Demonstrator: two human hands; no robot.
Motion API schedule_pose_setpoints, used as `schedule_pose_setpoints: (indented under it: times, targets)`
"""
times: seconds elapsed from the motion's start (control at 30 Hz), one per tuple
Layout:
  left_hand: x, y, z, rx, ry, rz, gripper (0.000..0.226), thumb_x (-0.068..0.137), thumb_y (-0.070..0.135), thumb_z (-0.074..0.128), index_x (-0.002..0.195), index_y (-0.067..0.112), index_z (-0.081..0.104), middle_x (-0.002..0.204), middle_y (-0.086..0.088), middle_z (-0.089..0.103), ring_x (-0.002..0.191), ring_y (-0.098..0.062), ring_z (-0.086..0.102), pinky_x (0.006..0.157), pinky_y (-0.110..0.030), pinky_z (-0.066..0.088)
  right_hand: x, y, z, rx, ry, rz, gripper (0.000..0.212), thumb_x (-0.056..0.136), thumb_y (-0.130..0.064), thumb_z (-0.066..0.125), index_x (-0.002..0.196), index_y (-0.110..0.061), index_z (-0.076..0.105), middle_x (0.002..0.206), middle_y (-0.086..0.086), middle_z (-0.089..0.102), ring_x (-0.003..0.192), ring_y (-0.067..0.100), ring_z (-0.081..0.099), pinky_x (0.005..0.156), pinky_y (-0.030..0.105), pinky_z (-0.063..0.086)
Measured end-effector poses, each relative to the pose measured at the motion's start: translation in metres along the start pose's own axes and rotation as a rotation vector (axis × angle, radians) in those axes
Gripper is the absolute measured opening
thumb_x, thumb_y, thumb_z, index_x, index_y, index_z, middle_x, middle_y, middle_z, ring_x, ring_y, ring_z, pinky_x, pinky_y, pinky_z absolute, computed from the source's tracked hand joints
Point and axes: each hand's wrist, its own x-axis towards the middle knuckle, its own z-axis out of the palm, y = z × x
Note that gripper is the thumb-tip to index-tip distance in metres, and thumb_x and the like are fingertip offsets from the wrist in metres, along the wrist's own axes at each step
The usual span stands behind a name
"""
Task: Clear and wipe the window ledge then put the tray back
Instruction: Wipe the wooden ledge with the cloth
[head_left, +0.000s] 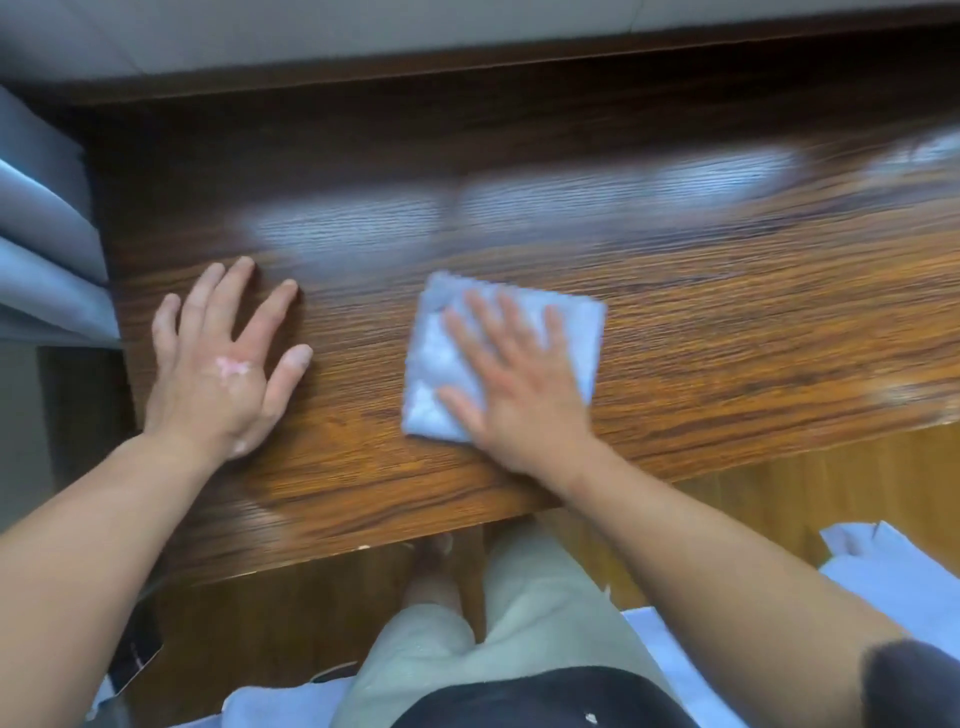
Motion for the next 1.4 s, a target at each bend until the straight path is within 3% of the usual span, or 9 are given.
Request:
schedule_pose_setpoints:
  times: [0.2, 0.33, 0.57, 0.77, 0.83, 1.07, 1.2, 1.27, 1.4]
  targets:
    - [0.007, 0.007, 0.004, -0.003, -0.008, -0.032, 0.065, 0.098, 0.057, 0.032, 0.152, 0.022, 0.043, 0.163, -0.017, 0.026, 0.153, -0.036, 0.017, 0.121, -0.060, 0.009, -0.002, 0.167, -0.043, -0.077, -0.040, 0.535, 0.076, 0.098, -0.065, 0.026, 0.163, -0.025, 0.020, 0.170, 0.007, 0.020, 0.156, 0.029, 0.017, 0.121, 0.065, 0.015]
    - [0.007, 0.006, 0.004, 0.004, -0.018, -0.049, 0.064, 0.098, 0.057, 0.031, 0.152, 0.023, 0.043, 0.163, -0.016, 0.025, 0.153, -0.035, 0.016, 0.122, -0.061, 0.008, 0.002, 0.132, -0.039, -0.052, 0.026, 0.770, 0.078, 0.099, -0.066, 0.022, 0.163, -0.021, 0.023, 0.170, 0.010, 0.021, 0.156, 0.034, 0.018, 0.119, 0.068, 0.018]
    - [0.008, 0.014, 0.002, -0.026, 0.040, -0.059, 0.063, 0.097, 0.051, 0.036, 0.150, 0.018, 0.048, 0.161, -0.018, 0.031, 0.152, -0.038, 0.022, 0.119, -0.063, 0.012, 0.031, -0.062, -0.004, -0.002, -0.037, 0.123, 0.074, 0.096, -0.058, 0.046, 0.160, -0.023, 0.034, 0.169, 0.007, 0.026, 0.157, 0.033, 0.017, 0.122, 0.065, 0.011]
    - [0.023, 0.016, -0.004, -0.033, 0.047, -0.048, 0.063, 0.098, 0.053, 0.038, 0.151, 0.019, 0.044, 0.162, -0.017, 0.030, 0.153, -0.036, 0.020, 0.120, -0.062, 0.011, 0.114, -0.031, -0.005, -0.027, -0.075, -0.262, 0.075, 0.094, -0.066, 0.042, 0.160, -0.031, 0.033, 0.168, -0.002, 0.027, 0.157, 0.024, 0.019, 0.123, 0.061, 0.008]
    - [0.031, 0.017, -0.003, -0.025, 0.019, -0.059, 0.066, 0.098, 0.058, 0.034, 0.153, 0.023, 0.041, 0.163, -0.015, 0.028, 0.154, -0.034, 0.017, 0.122, -0.060, 0.009, 0.131, 0.011, -0.011, -0.022, -0.071, -0.186, 0.077, 0.094, -0.068, 0.041, 0.160, -0.032, 0.029, 0.169, -0.001, 0.025, 0.157, 0.025, 0.018, 0.124, 0.060, 0.007]
    - [0.053, 0.015, -0.001, -0.048, 0.040, -0.078, 0.067, 0.097, 0.060, 0.035, 0.152, 0.022, 0.042, 0.163, -0.015, 0.028, 0.154, -0.034, 0.017, 0.122, -0.060, 0.010, 0.095, 0.204, -0.059, -0.054, -0.049, 0.471, 0.081, 0.093, -0.068, 0.029, 0.162, -0.025, 0.024, 0.170, 0.008, 0.020, 0.156, 0.028, 0.016, 0.122, 0.064, 0.012]
    - [0.055, 0.010, 0.003, -0.029, 0.075, -0.087, 0.066, 0.096, 0.058, 0.039, 0.149, 0.020, 0.046, 0.161, -0.017, 0.032, 0.152, -0.035, 0.022, 0.121, -0.060, 0.013, 0.072, 0.182, -0.056, -0.064, 0.056, 0.765, 0.078, 0.097, -0.063, 0.027, 0.161, -0.017, 0.028, 0.167, 0.013, 0.025, 0.154, 0.035, 0.021, 0.117, 0.068, 0.021]
    - [0.054, 0.009, 0.005, -0.029, 0.090, -0.086, 0.065, 0.096, 0.056, 0.040, 0.149, 0.020, 0.046, 0.161, -0.017, 0.033, 0.152, -0.036, 0.023, 0.121, -0.060, 0.013, 0.064, 0.116, -0.038, -0.082, 0.052, 0.645, 0.075, 0.099, -0.058, 0.032, 0.160, -0.015, 0.030, 0.167, 0.014, 0.027, 0.153, 0.039, 0.024, 0.117, 0.068, 0.021]
    - [0.053, 0.010, 0.007, -0.036, 0.106, -0.095, 0.065, 0.096, 0.055, 0.041, 0.151, 0.020, 0.045, 0.162, -0.015, 0.032, 0.153, -0.033, 0.023, 0.123, -0.059, 0.012, 0.085, -0.010, -0.012, -0.045, -0.037, 0.170, 0.076, 0.095, -0.058, 0.041, 0.161, -0.021, 0.032, 0.169, 0.008, 0.024, 0.156, 0.034, 0.020, 0.122, 0.064, 0.011]
